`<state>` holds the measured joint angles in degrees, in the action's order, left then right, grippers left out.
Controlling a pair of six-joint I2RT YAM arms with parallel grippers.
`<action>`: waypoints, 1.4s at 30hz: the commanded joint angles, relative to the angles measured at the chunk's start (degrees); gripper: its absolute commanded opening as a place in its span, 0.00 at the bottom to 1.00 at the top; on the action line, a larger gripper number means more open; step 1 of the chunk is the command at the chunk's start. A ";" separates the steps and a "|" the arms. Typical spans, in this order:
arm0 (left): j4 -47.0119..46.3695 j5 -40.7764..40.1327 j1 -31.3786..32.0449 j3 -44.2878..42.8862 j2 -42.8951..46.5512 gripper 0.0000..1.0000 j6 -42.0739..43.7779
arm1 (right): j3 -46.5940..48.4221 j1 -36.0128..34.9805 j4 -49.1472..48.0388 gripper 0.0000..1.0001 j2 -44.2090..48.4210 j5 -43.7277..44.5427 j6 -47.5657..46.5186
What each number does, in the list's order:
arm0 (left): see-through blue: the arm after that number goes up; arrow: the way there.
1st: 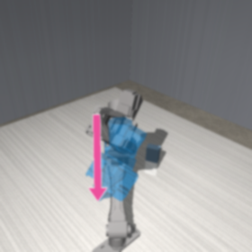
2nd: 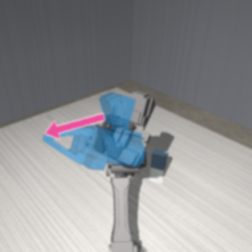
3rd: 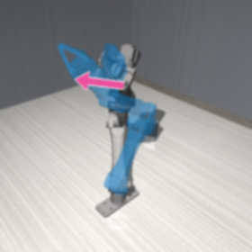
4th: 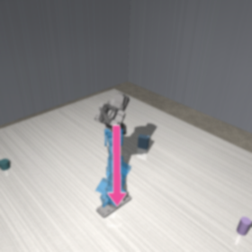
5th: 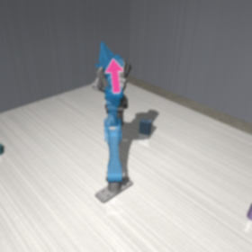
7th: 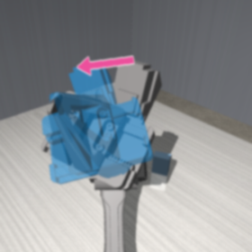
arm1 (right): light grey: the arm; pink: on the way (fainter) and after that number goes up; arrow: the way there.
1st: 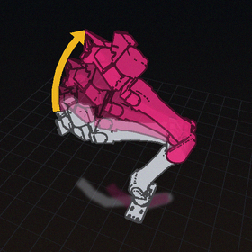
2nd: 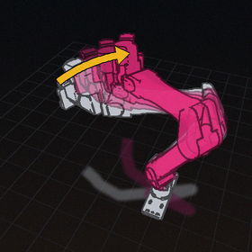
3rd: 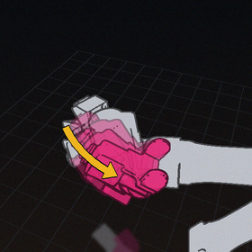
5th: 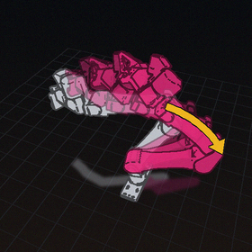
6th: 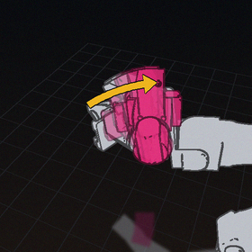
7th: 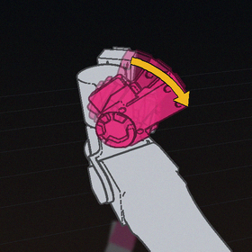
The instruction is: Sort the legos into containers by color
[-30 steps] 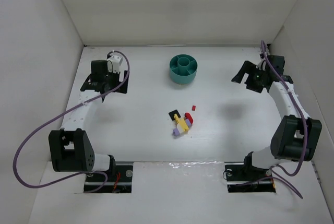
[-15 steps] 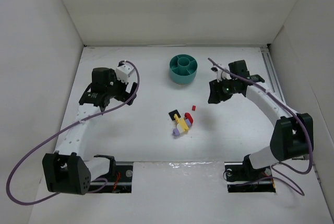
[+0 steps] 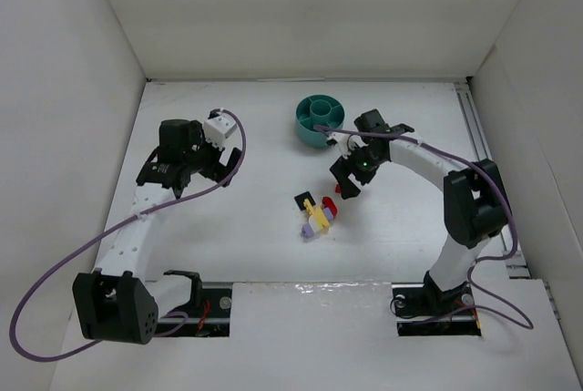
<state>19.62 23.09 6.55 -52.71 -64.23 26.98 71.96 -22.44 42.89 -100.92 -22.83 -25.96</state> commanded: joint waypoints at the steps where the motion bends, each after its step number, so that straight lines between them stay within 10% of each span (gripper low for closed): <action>1: -0.02 0.20 -0.13 0.33 2.00 1.00 1.40 | 1.25 -1.03 -5.62 0.92 1.17 3.49 2.22; 11: 0.51 -0.33 -0.13 0.33 1.91 1.00 1.93 | -2.08 -4.02 -9.41 0.94 1.17 7.09 -4.70; 42: -3.35 -0.94 -0.13 0.33 -0.20 0.99 1.93 | 3.62 -8.50 -7.65 0.48 -7.88 9.46 -10.70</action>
<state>18.41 22.02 6.55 -52.62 -64.64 28.34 73.56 -30.44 35.73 -108.64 -13.89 -36.18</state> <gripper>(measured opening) 0.991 0.485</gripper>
